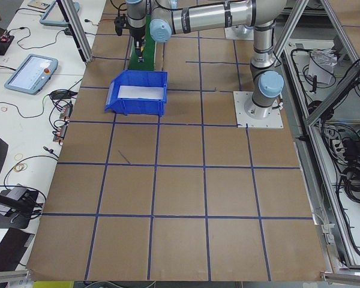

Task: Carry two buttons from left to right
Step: 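Lift the yellow button and place it on the green conveyor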

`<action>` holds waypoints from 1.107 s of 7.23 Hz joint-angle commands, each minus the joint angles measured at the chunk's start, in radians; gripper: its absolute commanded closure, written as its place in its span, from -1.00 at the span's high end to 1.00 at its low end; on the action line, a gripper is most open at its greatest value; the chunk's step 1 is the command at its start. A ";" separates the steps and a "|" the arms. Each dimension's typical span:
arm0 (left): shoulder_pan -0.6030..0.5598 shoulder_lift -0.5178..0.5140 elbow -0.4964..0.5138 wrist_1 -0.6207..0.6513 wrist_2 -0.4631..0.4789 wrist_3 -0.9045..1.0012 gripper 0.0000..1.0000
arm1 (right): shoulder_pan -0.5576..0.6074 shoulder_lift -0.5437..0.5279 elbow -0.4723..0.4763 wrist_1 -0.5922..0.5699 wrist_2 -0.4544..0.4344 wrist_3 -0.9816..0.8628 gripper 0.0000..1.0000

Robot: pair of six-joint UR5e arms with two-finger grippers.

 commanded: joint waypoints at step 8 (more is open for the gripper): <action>-0.092 -0.183 -0.035 0.189 0.010 0.065 -0.38 | -0.007 0.004 0.004 -0.002 0.000 0.000 1.00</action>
